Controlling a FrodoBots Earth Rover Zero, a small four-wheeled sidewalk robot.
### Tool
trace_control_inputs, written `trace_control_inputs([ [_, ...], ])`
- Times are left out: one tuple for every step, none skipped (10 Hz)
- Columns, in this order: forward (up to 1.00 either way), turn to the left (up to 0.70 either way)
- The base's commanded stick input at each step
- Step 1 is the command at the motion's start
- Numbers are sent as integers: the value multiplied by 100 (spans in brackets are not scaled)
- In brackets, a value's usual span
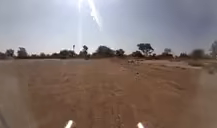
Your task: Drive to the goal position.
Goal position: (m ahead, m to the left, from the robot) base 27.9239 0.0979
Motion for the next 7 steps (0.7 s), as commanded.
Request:
trace_control_inputs([
  [50,0],
  [50,0],
  [50,0],
  [50,0],
  [50,0],
  [50,0],
  [50,0],
])
